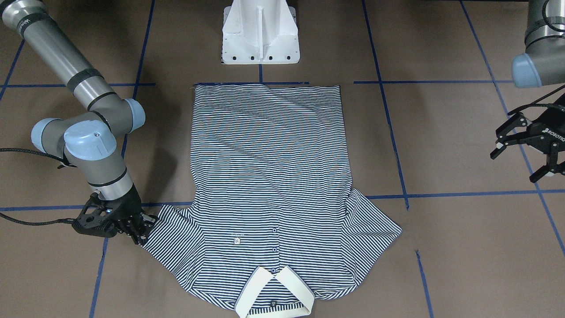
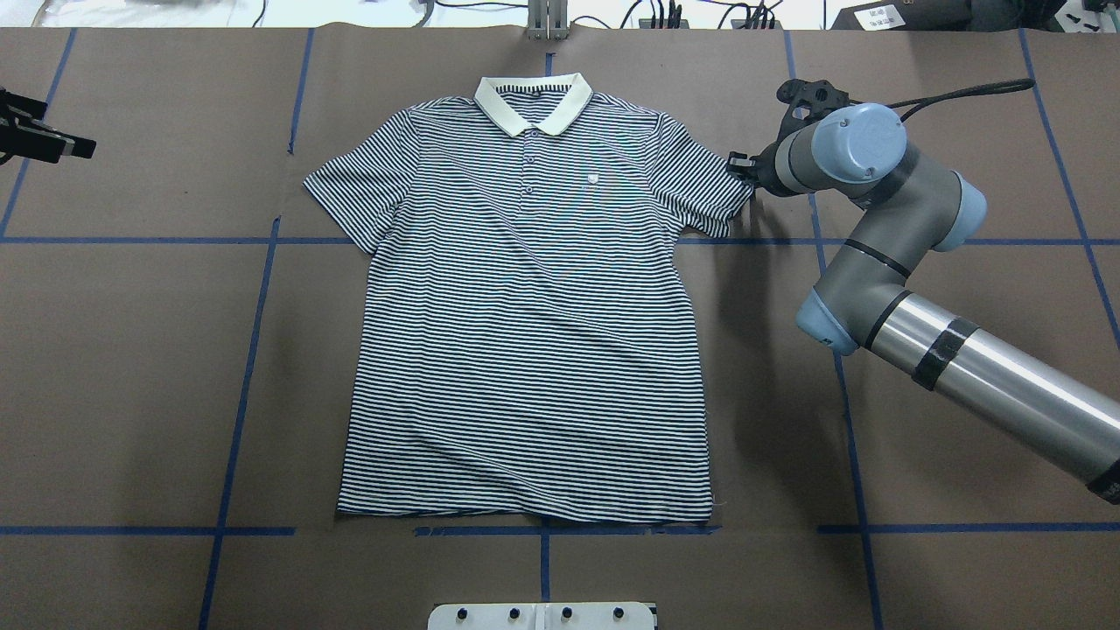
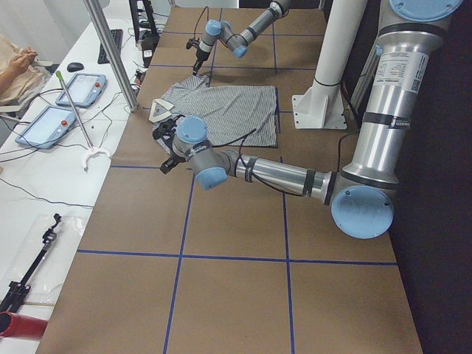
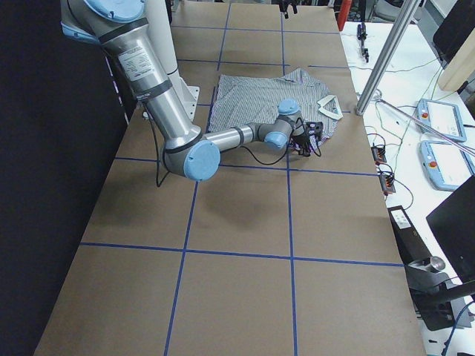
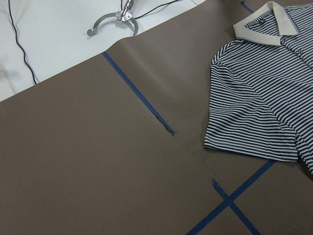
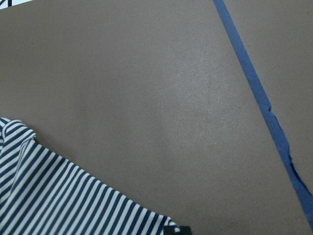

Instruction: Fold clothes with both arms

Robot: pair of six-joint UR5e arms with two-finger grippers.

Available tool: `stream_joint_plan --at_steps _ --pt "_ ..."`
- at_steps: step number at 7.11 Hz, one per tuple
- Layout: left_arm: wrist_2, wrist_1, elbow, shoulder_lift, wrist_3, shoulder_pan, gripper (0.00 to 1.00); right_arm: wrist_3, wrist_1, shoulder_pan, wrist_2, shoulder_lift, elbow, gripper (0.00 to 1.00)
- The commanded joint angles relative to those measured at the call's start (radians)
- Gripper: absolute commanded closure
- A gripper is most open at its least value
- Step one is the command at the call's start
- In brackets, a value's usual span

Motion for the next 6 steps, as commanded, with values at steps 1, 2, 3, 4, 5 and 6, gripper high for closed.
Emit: stream_joint_plan --at_steps 1,2,3,4,5,6 --pt "0.000 -0.001 0.000 0.002 0.000 0.000 0.00 0.016 -0.069 -0.001 0.001 0.020 0.046 1.00" --pt "0.000 -0.001 0.000 0.002 0.000 0.000 0.00 0.025 -0.207 -0.001 -0.001 0.064 0.106 1.00" --pt "0.000 -0.001 0.000 0.004 0.000 0.000 0.00 0.069 -0.321 -0.002 -0.010 0.115 0.149 1.00" --pt "0.000 -0.001 0.000 0.005 0.000 0.000 0.00 0.146 -0.400 -0.021 -0.051 0.183 0.145 1.00" --pt "0.000 -0.001 0.000 0.005 0.000 0.000 0.00 0.203 -0.454 -0.051 -0.089 0.236 0.137 1.00" --pt "0.000 -0.001 0.000 0.005 0.000 0.000 0.00 0.235 -0.456 -0.089 -0.167 0.277 0.099 1.00"
